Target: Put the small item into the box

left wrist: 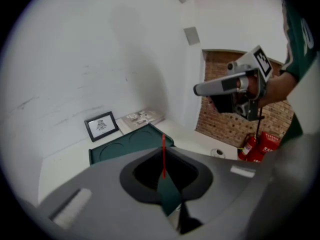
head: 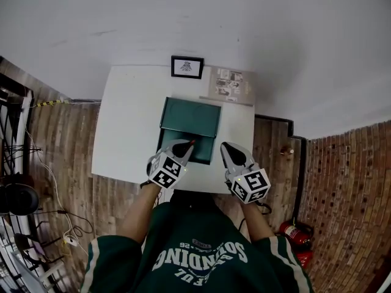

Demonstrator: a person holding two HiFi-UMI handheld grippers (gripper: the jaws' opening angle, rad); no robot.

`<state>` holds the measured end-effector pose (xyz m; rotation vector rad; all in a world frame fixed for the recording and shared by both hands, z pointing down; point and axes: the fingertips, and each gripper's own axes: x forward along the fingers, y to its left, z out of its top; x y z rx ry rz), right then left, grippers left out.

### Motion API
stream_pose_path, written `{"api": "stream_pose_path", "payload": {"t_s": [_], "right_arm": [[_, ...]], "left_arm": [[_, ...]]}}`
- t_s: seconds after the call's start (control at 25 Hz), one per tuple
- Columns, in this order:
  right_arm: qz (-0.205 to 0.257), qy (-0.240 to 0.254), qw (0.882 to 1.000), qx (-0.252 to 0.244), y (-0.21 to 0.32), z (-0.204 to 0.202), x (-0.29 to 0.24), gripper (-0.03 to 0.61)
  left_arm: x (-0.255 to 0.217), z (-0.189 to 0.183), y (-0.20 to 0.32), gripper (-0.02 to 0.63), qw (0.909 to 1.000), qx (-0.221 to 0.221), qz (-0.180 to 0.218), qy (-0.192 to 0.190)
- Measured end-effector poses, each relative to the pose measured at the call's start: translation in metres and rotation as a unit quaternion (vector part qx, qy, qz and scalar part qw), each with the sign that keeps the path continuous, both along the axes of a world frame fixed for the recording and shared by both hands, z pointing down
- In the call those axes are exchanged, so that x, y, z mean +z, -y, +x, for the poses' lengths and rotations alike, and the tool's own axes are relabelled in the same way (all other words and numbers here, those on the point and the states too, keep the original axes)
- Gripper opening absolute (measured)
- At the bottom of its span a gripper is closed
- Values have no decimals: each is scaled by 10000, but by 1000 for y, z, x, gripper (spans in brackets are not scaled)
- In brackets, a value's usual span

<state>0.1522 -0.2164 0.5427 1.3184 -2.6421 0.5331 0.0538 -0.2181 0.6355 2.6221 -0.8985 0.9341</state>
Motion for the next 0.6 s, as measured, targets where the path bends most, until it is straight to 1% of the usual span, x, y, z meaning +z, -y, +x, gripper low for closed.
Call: {"api": "stream_pose_path", "payload": {"t_s": [0.16, 0.24, 0.4, 0.6], "right_arm": [[-15, -25, 9999, 113, -1, 4, 0, 2], [-19, -31, 9999, 163, -1, 7, -1, 2], [-41, -53, 9997, 246, -3, 12, 0, 2], [-74, -77, 9994, 331, -6, 19, 1, 2]], "left_arm": [[22, 10, 2, 63, 9983, 398, -175, 376], [37, 16, 2, 63, 9959, 613, -307, 586], [68, 26, -1, 63, 9857, 1143, -541, 1110], [99, 28, -2, 63, 9744, 1365, -835, 1581]]}}
